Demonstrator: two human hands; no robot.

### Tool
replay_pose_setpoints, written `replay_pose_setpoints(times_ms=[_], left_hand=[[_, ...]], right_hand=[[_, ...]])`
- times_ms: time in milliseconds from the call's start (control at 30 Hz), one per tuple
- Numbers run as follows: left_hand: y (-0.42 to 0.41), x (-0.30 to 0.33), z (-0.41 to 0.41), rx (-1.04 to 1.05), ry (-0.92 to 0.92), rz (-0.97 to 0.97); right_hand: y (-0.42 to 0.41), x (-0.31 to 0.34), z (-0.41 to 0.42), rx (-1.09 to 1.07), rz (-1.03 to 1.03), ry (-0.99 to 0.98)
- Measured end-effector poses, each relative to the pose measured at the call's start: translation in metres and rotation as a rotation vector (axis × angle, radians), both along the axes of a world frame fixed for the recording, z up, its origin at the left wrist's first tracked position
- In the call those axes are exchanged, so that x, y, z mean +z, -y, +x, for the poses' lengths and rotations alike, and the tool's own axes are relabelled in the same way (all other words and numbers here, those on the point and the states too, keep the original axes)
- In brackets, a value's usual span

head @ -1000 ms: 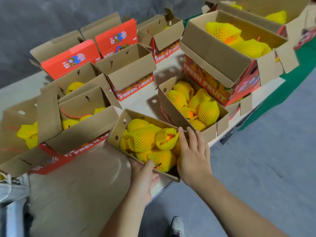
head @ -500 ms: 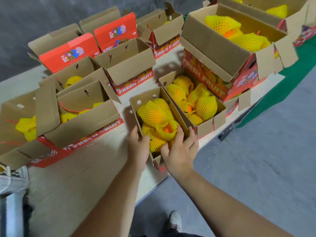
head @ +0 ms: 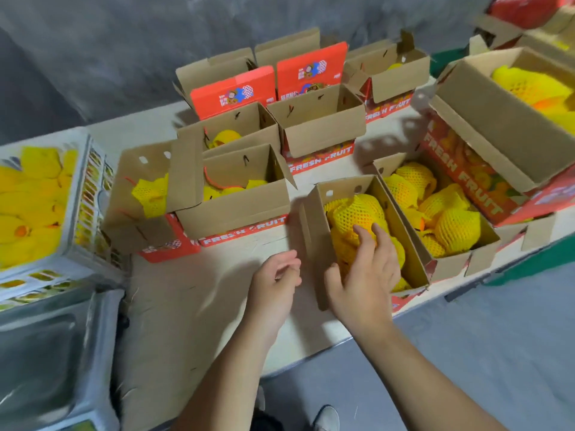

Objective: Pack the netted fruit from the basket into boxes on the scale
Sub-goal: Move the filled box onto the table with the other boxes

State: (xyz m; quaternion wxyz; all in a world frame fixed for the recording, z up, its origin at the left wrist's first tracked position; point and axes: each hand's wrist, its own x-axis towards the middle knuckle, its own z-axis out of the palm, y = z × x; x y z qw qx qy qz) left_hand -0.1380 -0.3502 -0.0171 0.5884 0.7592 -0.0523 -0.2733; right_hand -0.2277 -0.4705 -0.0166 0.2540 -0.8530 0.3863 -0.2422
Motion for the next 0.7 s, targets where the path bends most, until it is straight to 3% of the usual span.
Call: replay_pose_setpoints(times_ms=[200,300,400,500,600,700], left_hand=[[-0.058,-0.010,0.053,0.089,0.059,0.094],[-0.076,-0.003,0.116,0.097,0.244,0.208],[-0.082,0.004,0.189,0.115,0.475,0.389],[-0.088,-0.005,0.246,-0.046,0.671,0.622],[-0.101,-0.028,0.277,-0.225,0.703,0.884],[-0.109,-0.044,0.282,-0.215,0.801,0.895]], right_hand=[[-0.018,0.007,0.060,0.328,0.008,-0.016],[-0.025,0.012,0.110,0.539,0.192,-0.137],[-0.029,0.013,0.174,0.659,0.199,-0.319],[-0.030,0.014,0.240,0.719,0.233,-0.419],[-0.028,0.002,0.281,0.651,0.321,-0.602],[-0.033,-0.020,0.285,0.620,0.212,-0.557]])
